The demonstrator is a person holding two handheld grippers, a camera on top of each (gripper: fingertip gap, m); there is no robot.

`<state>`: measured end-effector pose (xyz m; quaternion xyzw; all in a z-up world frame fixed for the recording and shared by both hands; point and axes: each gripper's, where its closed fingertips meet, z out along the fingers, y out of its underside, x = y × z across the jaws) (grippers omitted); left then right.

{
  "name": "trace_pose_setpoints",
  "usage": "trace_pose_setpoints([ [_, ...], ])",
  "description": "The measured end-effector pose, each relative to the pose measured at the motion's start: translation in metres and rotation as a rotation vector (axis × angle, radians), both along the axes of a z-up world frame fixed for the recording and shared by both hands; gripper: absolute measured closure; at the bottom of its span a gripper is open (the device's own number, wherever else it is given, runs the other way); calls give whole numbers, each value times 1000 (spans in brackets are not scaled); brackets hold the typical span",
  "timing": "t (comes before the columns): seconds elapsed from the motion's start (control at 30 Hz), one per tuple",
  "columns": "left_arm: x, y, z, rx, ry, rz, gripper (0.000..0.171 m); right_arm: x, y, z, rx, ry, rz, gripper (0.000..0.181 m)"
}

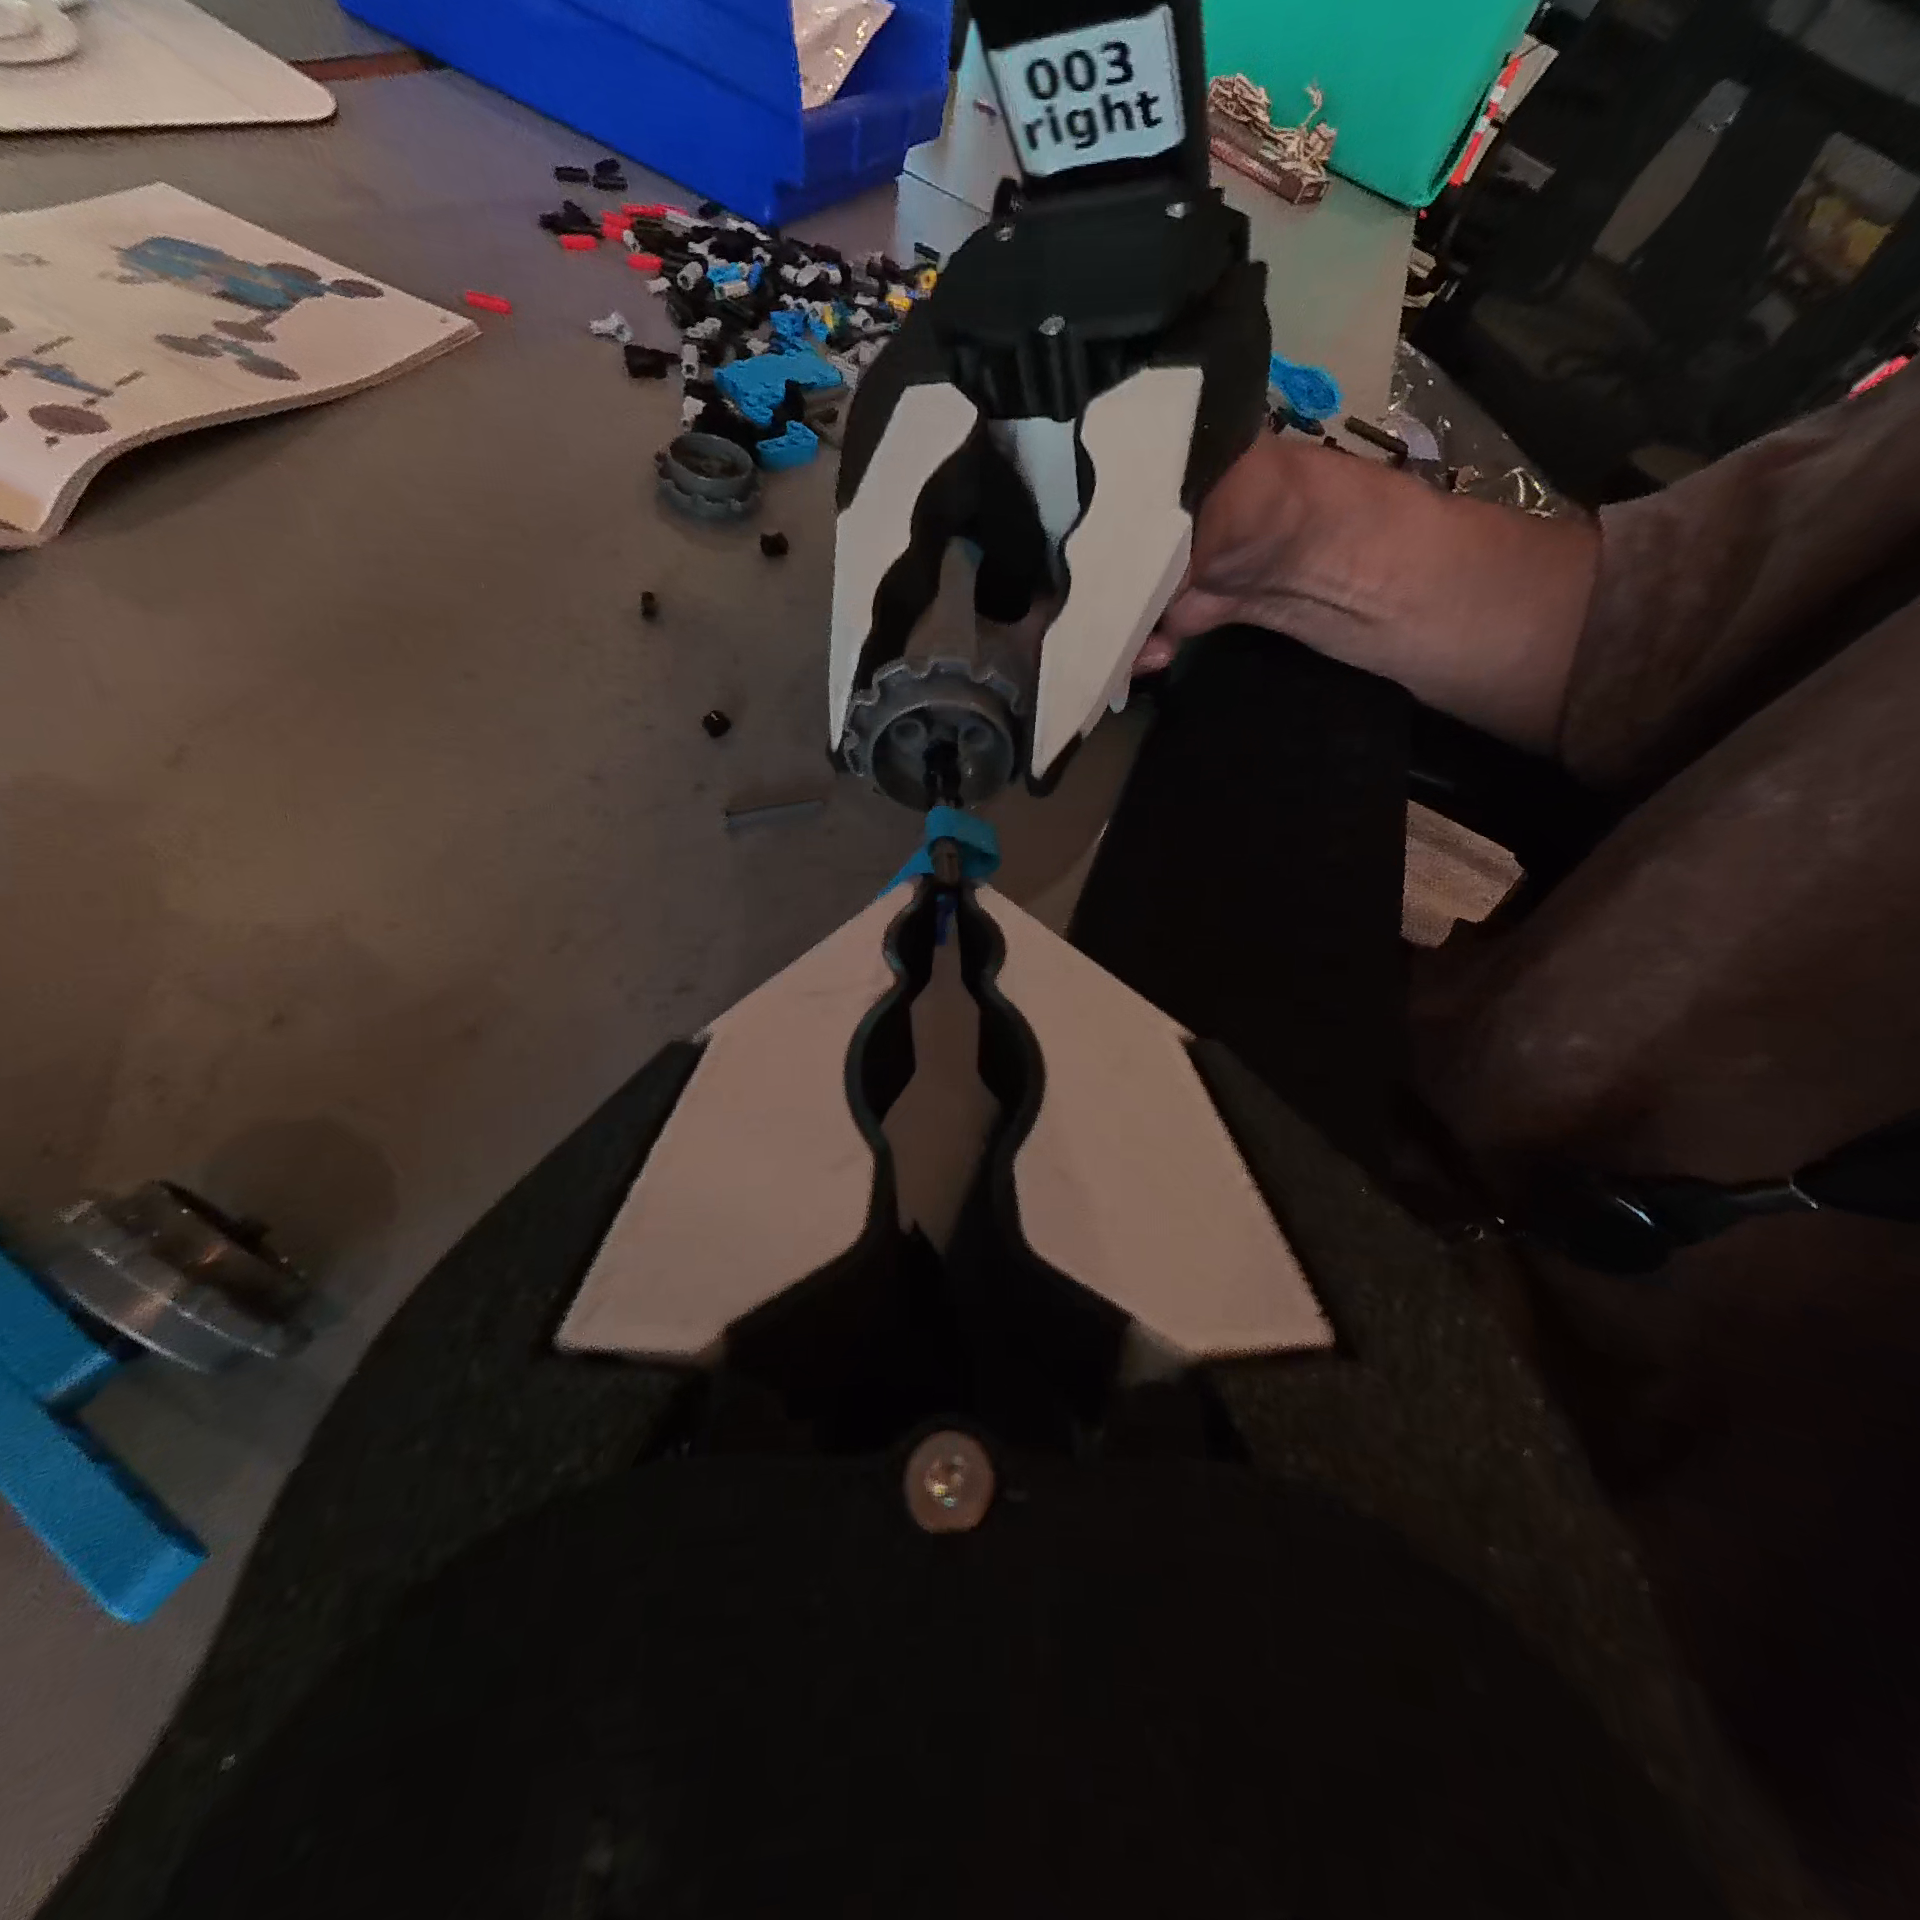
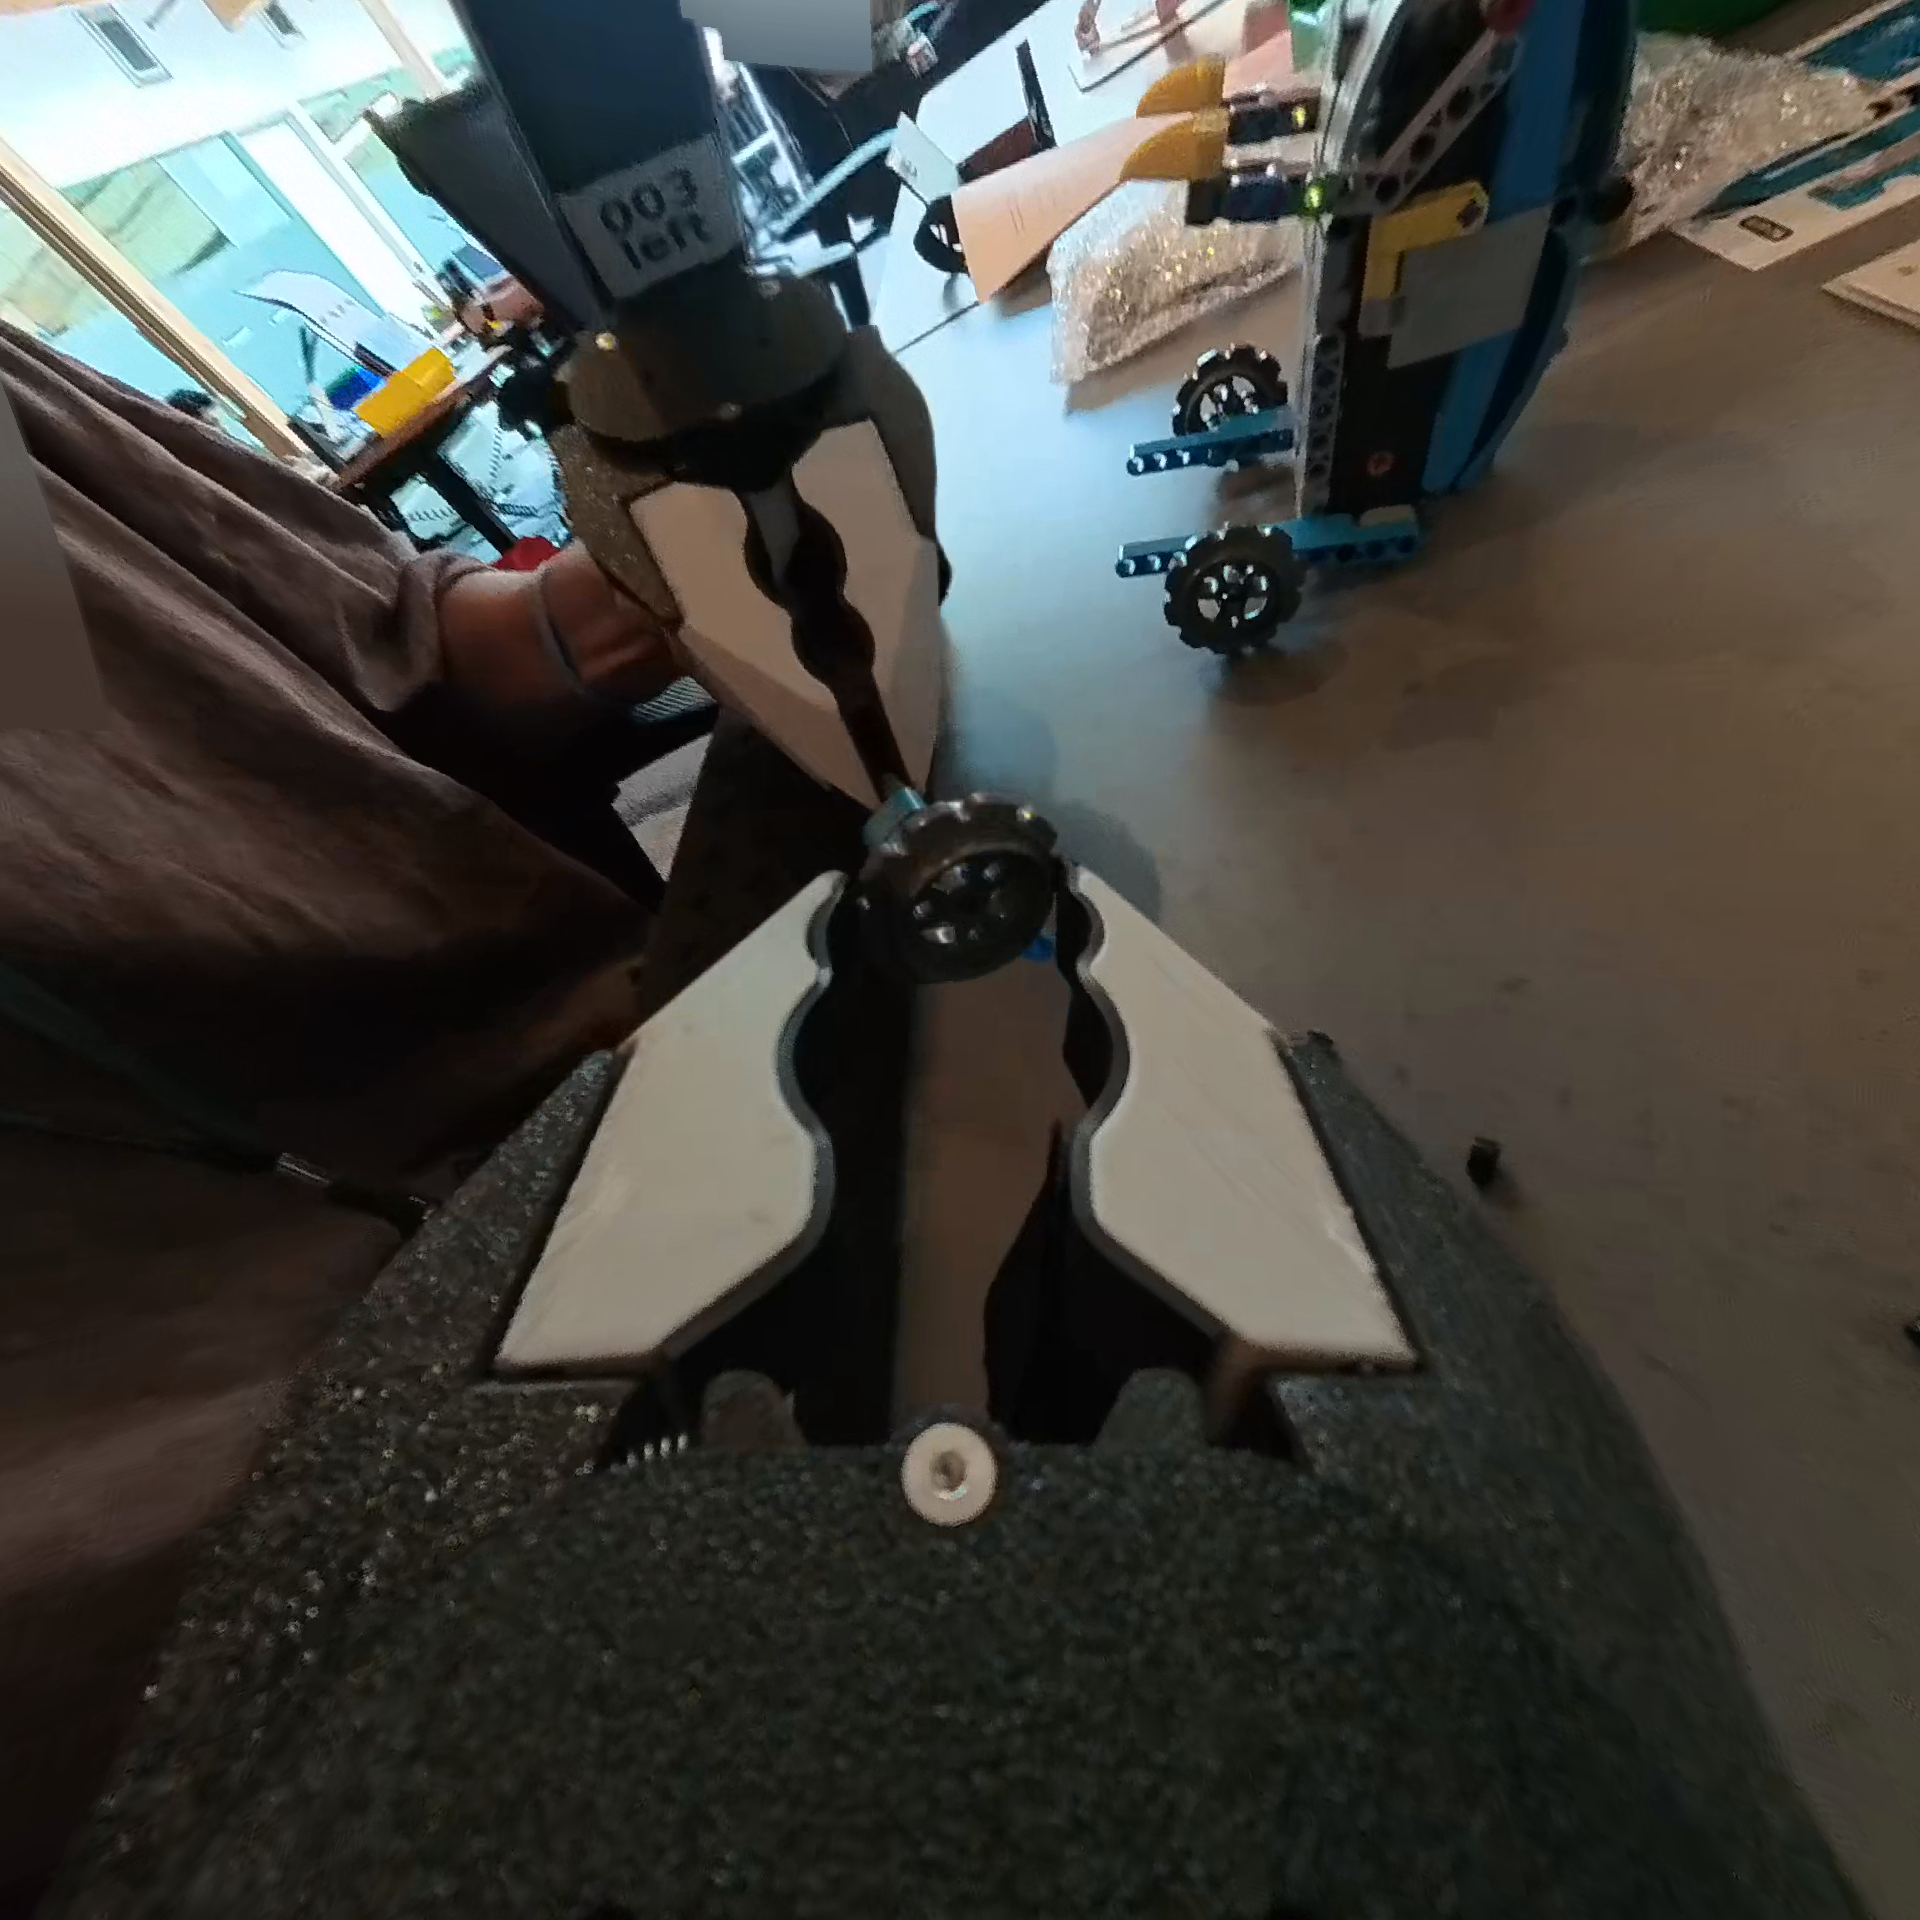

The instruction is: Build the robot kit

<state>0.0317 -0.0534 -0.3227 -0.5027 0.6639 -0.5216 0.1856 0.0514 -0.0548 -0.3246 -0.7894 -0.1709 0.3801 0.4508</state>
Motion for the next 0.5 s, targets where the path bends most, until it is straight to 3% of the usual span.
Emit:
trace_pose_setpoints([
  [0.33, 1, 0, -3, 32, 5, 6, 168, 0, 3, -2, 5, -37, -13, 143],
  [0.5, -4, -5, 9, 27, -77, -31, 169, -4, -1, 11, 12, 75, 25, 142],
])
